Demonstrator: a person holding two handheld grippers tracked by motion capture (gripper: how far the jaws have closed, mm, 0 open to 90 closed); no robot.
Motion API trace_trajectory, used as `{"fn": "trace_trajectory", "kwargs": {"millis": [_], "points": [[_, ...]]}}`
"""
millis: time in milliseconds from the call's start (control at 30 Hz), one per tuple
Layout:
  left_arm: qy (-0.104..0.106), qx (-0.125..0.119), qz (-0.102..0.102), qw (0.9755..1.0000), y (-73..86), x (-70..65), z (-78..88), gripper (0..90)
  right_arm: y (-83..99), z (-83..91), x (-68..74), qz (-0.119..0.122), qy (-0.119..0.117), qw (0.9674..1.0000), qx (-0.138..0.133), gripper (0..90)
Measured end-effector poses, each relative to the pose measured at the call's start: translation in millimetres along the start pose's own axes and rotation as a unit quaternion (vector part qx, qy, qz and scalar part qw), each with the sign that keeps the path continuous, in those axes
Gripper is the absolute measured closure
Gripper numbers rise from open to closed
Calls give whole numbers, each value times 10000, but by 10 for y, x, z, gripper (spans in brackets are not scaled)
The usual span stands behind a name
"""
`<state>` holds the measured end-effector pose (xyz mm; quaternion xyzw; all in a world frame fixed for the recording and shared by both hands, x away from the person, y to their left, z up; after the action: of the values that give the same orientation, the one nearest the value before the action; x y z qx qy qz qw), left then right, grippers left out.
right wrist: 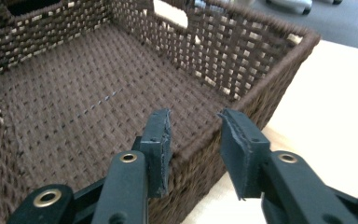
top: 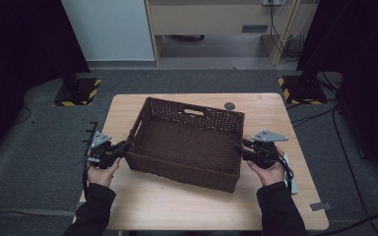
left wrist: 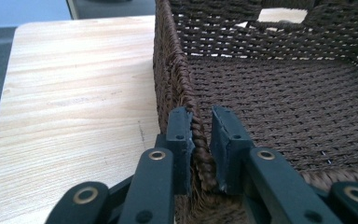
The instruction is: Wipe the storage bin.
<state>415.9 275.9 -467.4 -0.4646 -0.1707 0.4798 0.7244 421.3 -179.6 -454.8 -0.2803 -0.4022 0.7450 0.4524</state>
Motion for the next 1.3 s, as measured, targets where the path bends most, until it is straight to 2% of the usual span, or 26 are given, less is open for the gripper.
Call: {"fn": "trace_trajectory", "kwargs": {"millis": [100,200,267,367,400,500,533,600,700,767,833,867,967,1067,1167,1300], "points": [[-79,116,-53,9999,-29,16,-53,772,-49,-26,-35,0,101,9998,-194,575],[-165,117,-19,9998,-71,66,-109,795,-86,-90,-88,-15,249,9993,-293,576],[-218,110,-2,9997,-99,98,-142,808,-90,-133,-111,-85,266,9992,-274,587],[-200,76,36,9998,-108,117,-153,809,-43,-216,-98,5,292,9995,-132,605],[-201,76,32,9998,-102,115,-146,795,-33,-225,-94,-14,246,9996,-149,613],[-373,11,-78,9993,-95,110,-90,648,-26,-210,-90,-114,228,9996,-105,649],[-391,-37,-66,9992,-100,101,-57,627,-23,-199,-80,-130,217,9996,-104,650],[-430,-199,-113,9988,-109,69,24,589,-10,-174,-63,-39,245,9997,-72,649],[-379,-279,-123,9988,-94,3,112,564,10,-116,-38,12,215,9998,-28,644],[-260,-301,-104,9992,-63,-56,127,567,36,-58,-22,18,153,9999,-21,638],[-200,-293,-82,9993,-53,-83,130,570,57,-14,1,7,135,9999,-36,635],[-133,-280,-81,9995,-41,-138,127,570,70,15,12,37,106,9999,-32,633],[-110,-247,-135,9995,-33,-189,81,570,90,56,26,38,61,10000,-57,629],[-66,-267,-79,9996,-46,-168,60,601,63,72,6,49,38,9999,-80,615],[-1,-302,6,9995,-64,-109,25,603,17,57,-47,34,247,9993,-290,554],[-75,-337,6,9994,-105,-47,-34,582,-11,-22,-126,-159,364,9986,-358,509]]}}
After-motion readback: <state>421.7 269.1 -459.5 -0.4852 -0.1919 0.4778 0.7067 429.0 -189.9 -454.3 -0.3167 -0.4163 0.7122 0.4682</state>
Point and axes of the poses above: each handheld gripper's, and its own axes: z roughly backward along the jaws, y roughly out of its underside, x roughly to its left, the point moved 4 cm from there along -z, roughly forward along the jaws, and after that the axes turned 9 degrees about y, right-handed, at the moved point
